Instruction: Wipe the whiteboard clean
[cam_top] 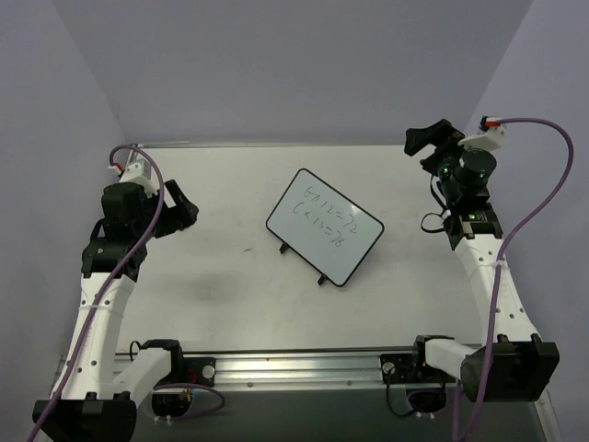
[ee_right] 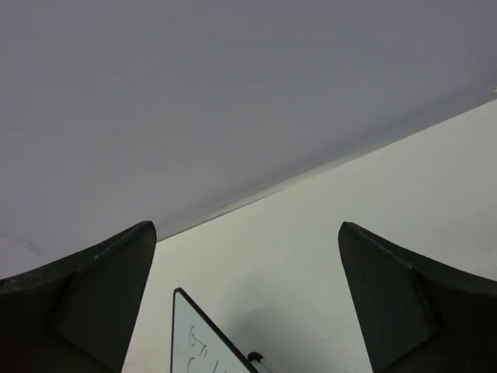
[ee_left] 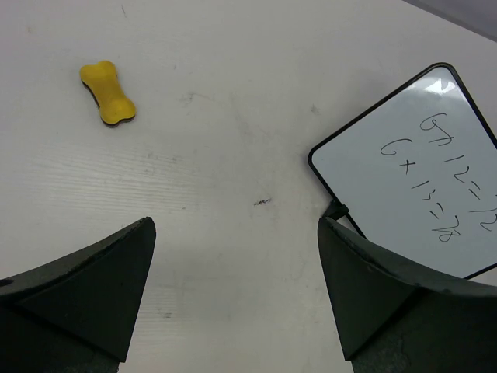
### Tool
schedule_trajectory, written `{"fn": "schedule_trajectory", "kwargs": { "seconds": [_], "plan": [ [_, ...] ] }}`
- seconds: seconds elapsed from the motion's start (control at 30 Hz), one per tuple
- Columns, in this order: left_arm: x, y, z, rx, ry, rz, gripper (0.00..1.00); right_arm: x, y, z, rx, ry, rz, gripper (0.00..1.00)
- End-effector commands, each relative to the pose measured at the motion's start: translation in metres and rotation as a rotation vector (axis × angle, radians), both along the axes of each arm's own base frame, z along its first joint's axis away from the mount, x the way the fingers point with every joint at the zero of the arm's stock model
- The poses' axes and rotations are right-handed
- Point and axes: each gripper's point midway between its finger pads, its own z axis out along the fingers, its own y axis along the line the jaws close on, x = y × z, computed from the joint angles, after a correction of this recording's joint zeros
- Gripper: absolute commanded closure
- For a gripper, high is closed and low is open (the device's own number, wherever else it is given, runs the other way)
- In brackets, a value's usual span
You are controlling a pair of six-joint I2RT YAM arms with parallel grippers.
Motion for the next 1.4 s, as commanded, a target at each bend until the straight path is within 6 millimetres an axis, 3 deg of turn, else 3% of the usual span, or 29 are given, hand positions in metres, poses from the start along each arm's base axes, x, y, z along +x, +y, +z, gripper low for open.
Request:
{"fn": "schedule_trajectory", "kwargs": {
  "seconds": [0.0, 0.3, 0.47, 0.57, 0.6, 0.67, 0.7, 0.77, 0.8, 0.87, 0.9, 0.93, 1.03, 1.17, 1.37],
  "plan": [
    [0.005, -0.001, 0.019, -0.014, -0.07, 0.001, 0.06, 0.001, -0.002, 0.008, -0.013, -0.029, -0.001, 0.0],
    [0.008, 0.018, 0.009, 0.024, -0.025, 0.109, 0.06, 0.008, -0.001, -0.015, -0.011, 0.061, 0.007, 0.0],
    [0.021, 0.058, -0.011, 0.068, 0.076, 0.342, 0.06, 0.009, 0.003, -0.025, 0.003, 0.086, 0.028, 0.0],
    [0.042, 0.062, -0.027, 0.068, 0.151, 0.383, 0.06, 0.012, 0.008, -0.028, 0.031, 0.084, 0.051, 0.0],
    [0.052, 0.065, -0.043, 0.086, 0.205, 0.397, 0.06, 0.012, 0.01, -0.028, 0.04, 0.086, 0.057, 0.0],
    [0.065, 0.071, -0.045, 0.102, 0.222, 0.432, 0.06, 0.014, 0.012, -0.03, 0.046, 0.095, 0.069, 0.0],
    [0.074, 0.071, -0.061, 0.111, 0.267, 0.438, 0.05, 0.013, 0.013, -0.031, 0.048, 0.099, 0.072, 0.0],
    [0.088, 0.077, -0.066, 0.126, 0.279, 0.478, 0.05, 0.012, 0.011, -0.033, 0.049, 0.106, 0.064, 0.0],
    [0.097, 0.09, -0.083, 0.128, 0.321, 0.51, 0.04, 0.011, 0.011, -0.034, 0.055, 0.106, 0.06, 0.0],
    [0.115, 0.091, -0.088, 0.136, 0.308, 0.512, 0.0, 0.009, 0.011, -0.036, 0.063, 0.106, 0.06, 0.0],
    [0.121, 0.093, -0.105, 0.152, 0.349, 0.519, 0.02, 0.008, 0.012, -0.037, 0.065, 0.106, 0.064, 0.0],
    [0.126, 0.096, -0.112, 0.168, 0.364, 0.517, 0.13, 0.007, 0.013, -0.038, 0.066, 0.111, 0.073, 0.0],
    [0.139, 0.102, -0.134, 0.21, 0.413, 0.517, 0.24, 0.005, 0.014, -0.043, 0.059, 0.122, 0.075, 0.0],
    [0.15, 0.101, -0.163, 0.206, 0.451, 0.483, 0.26, 0.003, 0.011, -0.046, 0.061, 0.126, 0.065, 0.0],
    [0.166, 0.093, -0.172, 0.193, 0.421, 0.411, 0.3, 0.005, 0.015, -0.05, 0.071, 0.125, 0.085, 0.0]
  ]
}}
